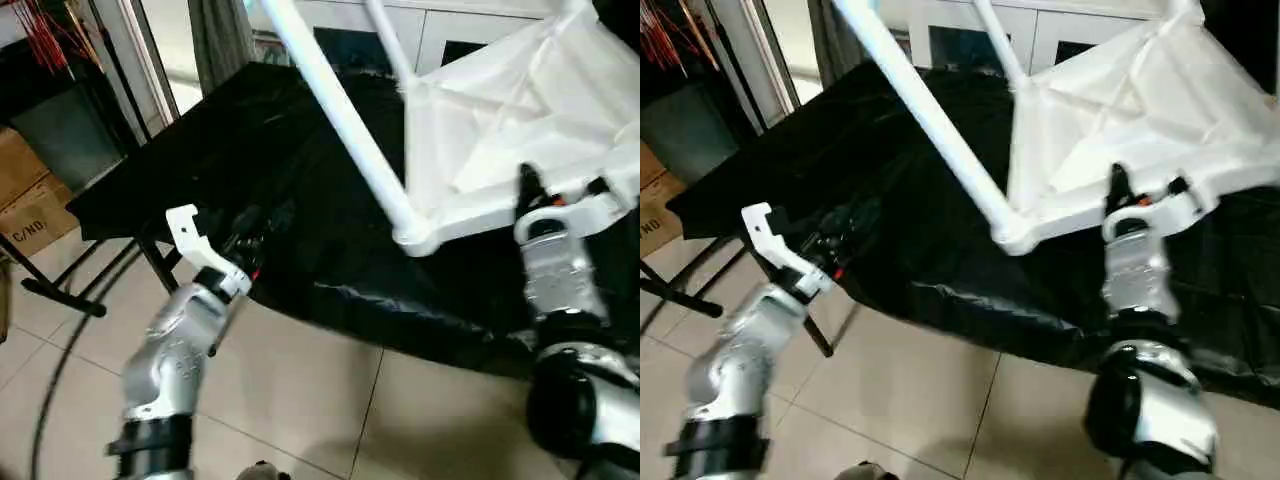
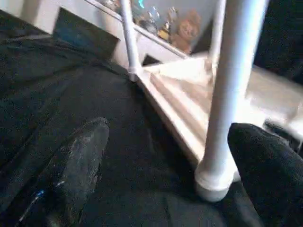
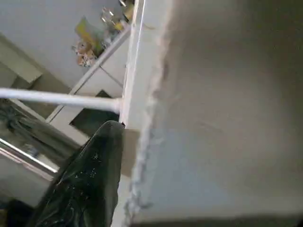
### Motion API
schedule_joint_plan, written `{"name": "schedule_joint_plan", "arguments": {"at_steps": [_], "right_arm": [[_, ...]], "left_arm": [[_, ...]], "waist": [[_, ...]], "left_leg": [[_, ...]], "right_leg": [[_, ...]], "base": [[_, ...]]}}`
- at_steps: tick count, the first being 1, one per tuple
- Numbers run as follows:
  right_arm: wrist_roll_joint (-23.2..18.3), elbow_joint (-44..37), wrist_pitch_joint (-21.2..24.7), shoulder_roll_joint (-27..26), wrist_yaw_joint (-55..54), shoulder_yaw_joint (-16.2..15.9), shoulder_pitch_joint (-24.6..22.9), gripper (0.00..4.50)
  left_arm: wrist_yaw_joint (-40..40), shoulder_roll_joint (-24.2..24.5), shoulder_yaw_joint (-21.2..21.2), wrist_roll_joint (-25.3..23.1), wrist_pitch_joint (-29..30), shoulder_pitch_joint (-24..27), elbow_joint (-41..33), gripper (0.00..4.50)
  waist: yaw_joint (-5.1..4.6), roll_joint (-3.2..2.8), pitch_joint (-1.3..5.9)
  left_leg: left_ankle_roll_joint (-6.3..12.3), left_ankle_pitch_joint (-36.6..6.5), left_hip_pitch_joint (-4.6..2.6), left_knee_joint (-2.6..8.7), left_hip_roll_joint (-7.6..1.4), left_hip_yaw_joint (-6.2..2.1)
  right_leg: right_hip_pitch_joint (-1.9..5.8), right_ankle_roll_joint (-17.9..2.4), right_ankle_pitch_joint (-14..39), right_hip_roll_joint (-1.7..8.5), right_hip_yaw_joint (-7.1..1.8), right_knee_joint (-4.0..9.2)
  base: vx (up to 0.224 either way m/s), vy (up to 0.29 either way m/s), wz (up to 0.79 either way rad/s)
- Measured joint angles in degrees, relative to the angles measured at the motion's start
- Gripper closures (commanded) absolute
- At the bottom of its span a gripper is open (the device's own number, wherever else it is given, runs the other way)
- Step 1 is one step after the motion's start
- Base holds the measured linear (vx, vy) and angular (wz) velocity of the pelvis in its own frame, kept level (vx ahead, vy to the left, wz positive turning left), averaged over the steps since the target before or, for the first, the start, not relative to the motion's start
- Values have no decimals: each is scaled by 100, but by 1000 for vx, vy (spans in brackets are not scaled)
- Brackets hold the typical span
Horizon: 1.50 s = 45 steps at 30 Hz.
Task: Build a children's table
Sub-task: Flip table
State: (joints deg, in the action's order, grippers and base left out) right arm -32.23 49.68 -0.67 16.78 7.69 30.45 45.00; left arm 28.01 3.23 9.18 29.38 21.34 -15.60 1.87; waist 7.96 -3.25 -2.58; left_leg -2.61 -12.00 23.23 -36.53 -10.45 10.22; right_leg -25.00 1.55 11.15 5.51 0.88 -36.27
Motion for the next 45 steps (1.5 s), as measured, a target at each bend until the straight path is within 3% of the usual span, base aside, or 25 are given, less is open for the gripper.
{"name": "schedule_joint_plan", "arguments": {"at_steps": [6,15,23,32,36,43,45], "right_arm": [[770,-241,-266,232,-175,-563,-2,232],[1459,-501,-353,383,-636,-989,-3,239],[1914,-602,-328,635,-742,-1301,-4,244],[2472,-770,-3,930,-856,-1643,-11,250],[2516,-801,19,929,-854,-1691,-11,253],[2624,-894,41,821,-891,-1744,-29,253],[2657,-914,30,793,-869,-1806,-31,198]], "left_arm": [[186,242,-641,-509,-160,48,-141,5],[436,712,-1424,-1258,-335,27,-384,5],[494,927,-1630,-1522,-431,-127,-605,5],[563,1238,-1853,-1920,-550,-522,-852,5],[615,1312,-1956,-2059,-572,-533,-911,5],[608,1301,-2081,-2172,-613,-533,-911,5],[618,1327,-2136,-2226,-639,-534,-911,5]], "waist": [[-5,0,0],[-6,0,0],[-44,1,-1],[-64,1,-1],[-136,1,-1],[-179,2,-1],[-198,2,-1]], "left_leg": [[-8,5,-2,-2,0,2],[-11,6,-3,-3,4,8],[-12,7,-4,-3,3,15],[-12,7,-3,-4,4,15],[-12,7,-1,-4,4,13],[-12,8,-6,-4,-1,14],[-12,8,-8,-4,-4,14]], "right_leg": [[3,6,-9,0,-1,0],[7,10,-13,-1,-3,0],[7,11,-14,-3,-3,-1],[6,11,-15,-5,-2,-2],[6,11,-15,-4,-2,-2],[7,11,-15,-4,-3,-7],[7,11,-15,-5,-2,-8]], "base": [[0,0,0],[0,0,0],[0,0,0],[0,0,0],[0,0,0],[0,0,0],[0,0,0]]}}
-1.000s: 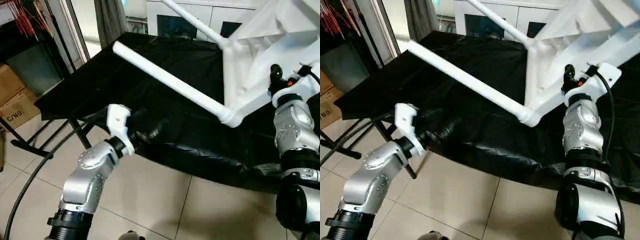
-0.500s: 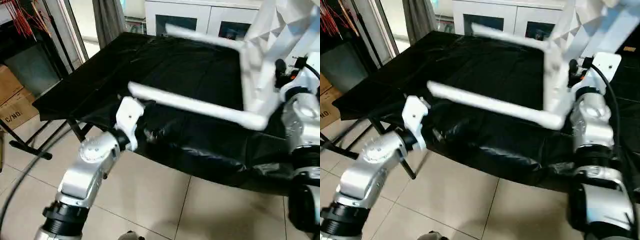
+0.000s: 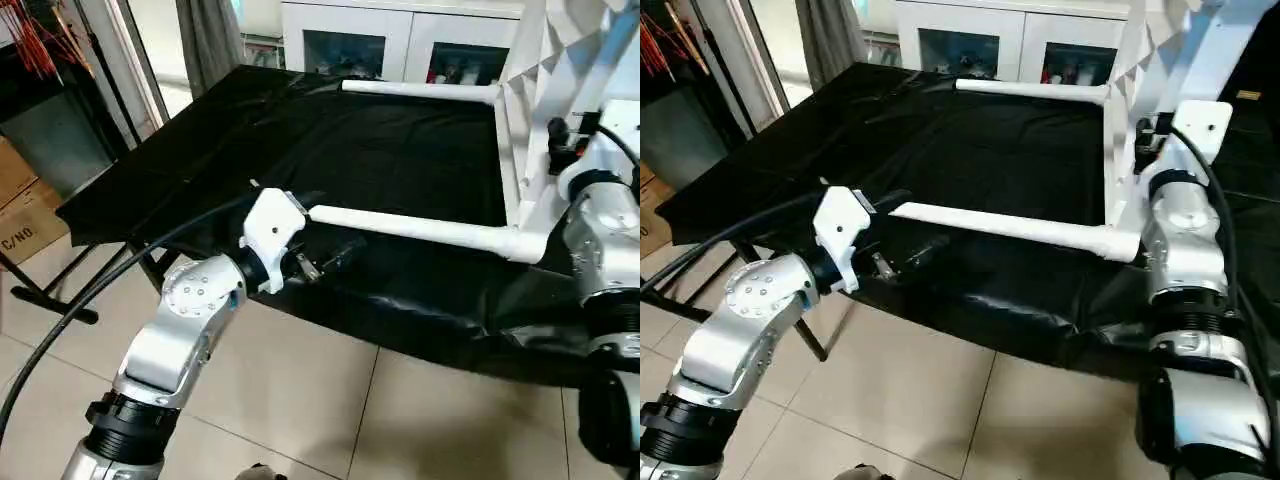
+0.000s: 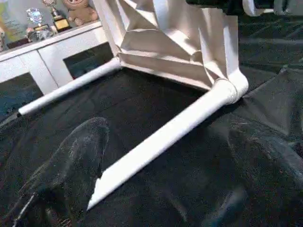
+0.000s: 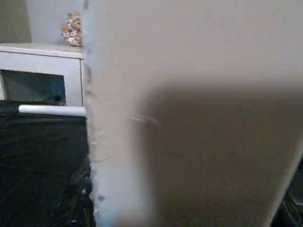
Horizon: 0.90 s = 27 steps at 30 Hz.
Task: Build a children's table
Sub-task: Flip table
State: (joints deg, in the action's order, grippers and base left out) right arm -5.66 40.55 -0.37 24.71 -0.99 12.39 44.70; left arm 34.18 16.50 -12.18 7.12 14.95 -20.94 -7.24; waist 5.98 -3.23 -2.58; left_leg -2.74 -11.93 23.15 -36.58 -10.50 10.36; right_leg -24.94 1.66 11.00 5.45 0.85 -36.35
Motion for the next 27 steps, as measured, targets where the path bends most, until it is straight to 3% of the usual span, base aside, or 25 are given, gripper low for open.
{"name": "schedule_joint_plan", "arguments": {"at_steps": [7,11,14,21,27], "right_arm": [[98,27,-316,-140,77,-110,-63,137],[152,52,-894,-229,-102,-90,-209,99],[188,105,-1370,-367,-269,-41,-369,74],[455,-41,-3002,-587,-656,-12,-770,11],[792,-477,-3818,-798,-671,-280,-1098,4]], "left_arm": [[-4,22,-9,-94,-41,-244,53,5],[-54,-72,-19,-173,-221,-245,177,5],[-278,-59,-114,-515,-570,-346,408,5],[-620,247,-312,-1394,-1567,-956,1010,5],[-1257,606,-441,-2327,-2591,-1793,1845,5]], "waist": [[-86,-2,1],[-103,-1,1],[-100,-1,0],[-98,-1,0],[-119,-1,0]], "left_leg": [[-1,1,-2,-11,-1,-1],[-5,2,-7,-15,-5,-1],[-16,8,-10,-16,-7,-2],[-27,16,-12,-17,-10,-11],[-30,18,-13,-21,-10,-31]], "right_leg": [[-1,0,0,0,-2,-15],[0,-1,-1,-2,-3,-24],[-2,-1,-1,-3,-1,-35],[-4,0,-2,-6,0,-49],[-5,1,-2,-8,0,-58]], "base": [[0,0,0],[0,0,0],[0,0,0],[0,0,0],[0,0,0]]}}
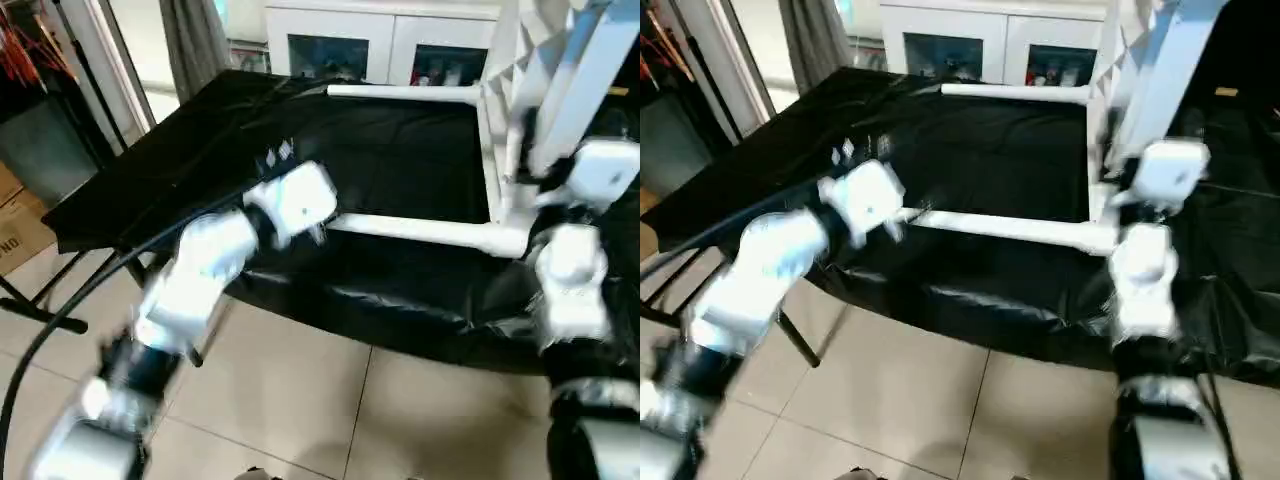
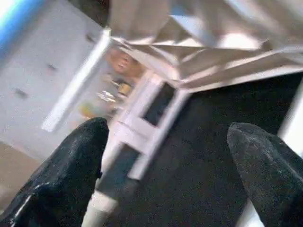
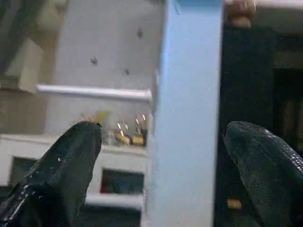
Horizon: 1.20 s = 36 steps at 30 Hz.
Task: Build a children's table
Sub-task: Flip table
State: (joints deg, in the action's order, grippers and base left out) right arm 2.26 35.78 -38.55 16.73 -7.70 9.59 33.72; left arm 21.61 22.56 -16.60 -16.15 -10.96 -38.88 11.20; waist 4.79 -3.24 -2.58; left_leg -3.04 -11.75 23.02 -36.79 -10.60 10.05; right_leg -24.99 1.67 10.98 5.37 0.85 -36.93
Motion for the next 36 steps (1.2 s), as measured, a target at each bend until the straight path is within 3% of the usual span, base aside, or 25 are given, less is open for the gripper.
{"name": "schedule_joint_plan", "arguments": {"at_steps": [7,17,25,32,36], "right_arm": [[375,-707,-426,-202,-173,-156,-17,4],[512,-816,-151,-515,374,-813,-206,4],[514,-757,95,-546,1020,-1263,-325,4],[467,-787,213,-699,1211,-1355,-437,4],[142,-887,211,-732,1553,-1423,-467,4]], "left_arm": [[-852,280,-77,-855,-960,-1180,1077,5],[-1747,433,-381,-1742,-1726,-2828,3071,5],[-2417,353,-756,-2306,-1871,-3841,4615,5],[-2927,127,-947,-2595,-1783,-4424,5491,5],[-3089,89,-974,-2643,-1689,-4638,5789,5]], "waist": [[23,-1,0],[22,1,-1],[39,19,-12],[42,21,-14],[33,22,-15]], "left_leg": [[-6,1,1,-6,4,-10],[-23,-8,5,-7,8,-20],[-26,-10,11,-7,7,-25],[-30,-12,13,-7,13,-26],[-29,-13,12,-7,10,-28]], "right_leg": [[3,1,-1,0,1,-5],[2,0,-2,-1,2,-4],[1,0,-3,0,6,-2],[2,-1,-3,3,5,3],[2,-1,-3,2,6,3]], "base": [[0,0,0],[0,0,0],[0,0,0],[0,0,0],[0,0,0]]}}
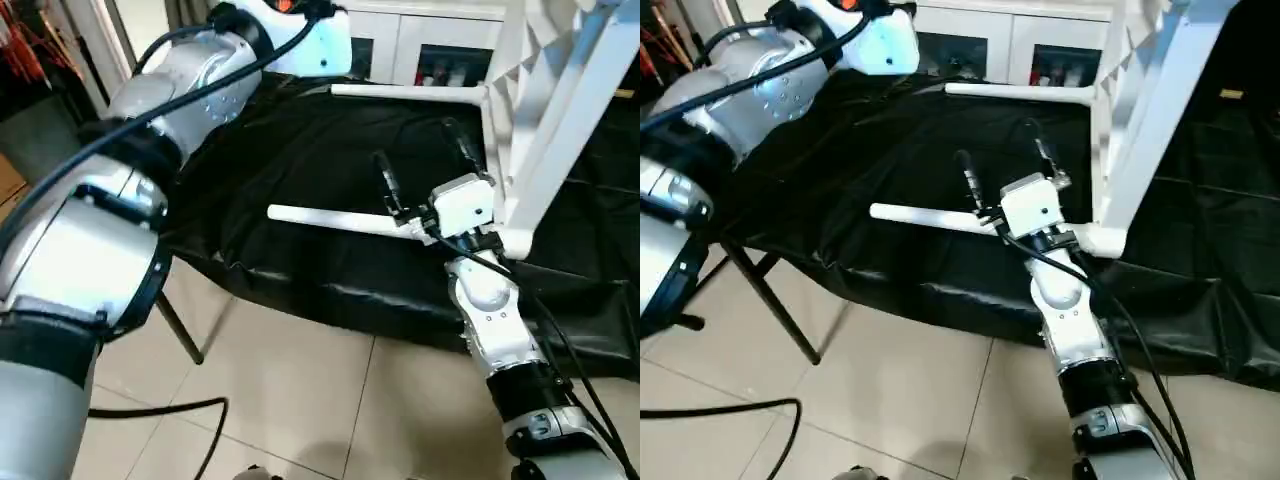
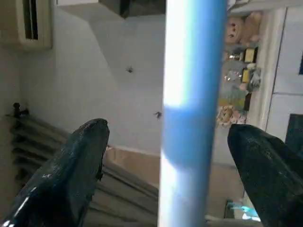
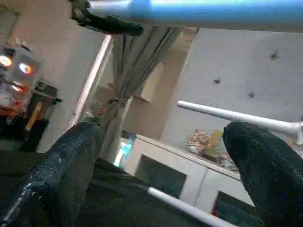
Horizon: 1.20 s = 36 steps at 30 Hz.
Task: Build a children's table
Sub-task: Flip table
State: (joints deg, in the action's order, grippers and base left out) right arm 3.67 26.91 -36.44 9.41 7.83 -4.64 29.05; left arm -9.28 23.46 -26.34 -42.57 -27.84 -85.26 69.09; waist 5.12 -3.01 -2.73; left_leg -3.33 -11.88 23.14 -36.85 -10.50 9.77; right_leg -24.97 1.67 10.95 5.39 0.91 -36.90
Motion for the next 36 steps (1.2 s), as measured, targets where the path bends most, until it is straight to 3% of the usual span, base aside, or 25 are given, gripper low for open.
{"name": "schedule_joint_plan", "arguments": {"at_steps": [10,17,21,22,26,27,36], "right_arm": [[-128,-136,14,-66,176,-53,-12,4],[-127,-136,79,-84,254,-61,-17,0],[-116,-137,93,-115,256,-84,-34,0],[-101,-145,95,-127,257,-84,-36,0],[-73,-202,110,-137,258,-91,-108,0],[-68,-237,131,-133,257,-91,-167,0],[48,-716,274,-124,255,-95,-502,0]], "left_arm": [[3,-173,-155,-110,110,-287,588,5],[51,-259,-158,-108,308,-429,725,75],[50,-292,-158,-108,437,-478,812,93],[50,-299,-158,-108,452,-478,816,118],[51,-342,-158,-108,523,-477,825,132],[51,-342,-159,-108,543,-477,826,166],[51,-350,-162,-108,664,-477,848,218]], "waist": [[8,6,-4],[8,6,-4],[5,3,-4],[4,2,-4],[3,-2,-6],[1,-6,-8],[-6,-33,-21]], "left_leg": [[-2,-1,2,0,0,-2],[0,-2,6,3,0,-2],[-1,-2,6,3,0,-3],[-1,-2,6,3,0,-3],[-3,-3,6,3,0,-3],[-3,-3,5,4,0,-4],[-4,-4,5,6,0,-4]], "right_leg": [[0,-1,-1,1,1,4],[1,-1,-1,1,2,15],[1,-1,-1,0,3,15],[1,-1,-1,0,3,15],[1,-1,-1,0,3,16],[2,-1,-1,0,3,17],[5,1,-7,0,4,25]], "base": [[0,0,0],[0,0,0],[0,0,0],[0,0,0],[0,0,0],[0,0,0],[0,0,0]]}}
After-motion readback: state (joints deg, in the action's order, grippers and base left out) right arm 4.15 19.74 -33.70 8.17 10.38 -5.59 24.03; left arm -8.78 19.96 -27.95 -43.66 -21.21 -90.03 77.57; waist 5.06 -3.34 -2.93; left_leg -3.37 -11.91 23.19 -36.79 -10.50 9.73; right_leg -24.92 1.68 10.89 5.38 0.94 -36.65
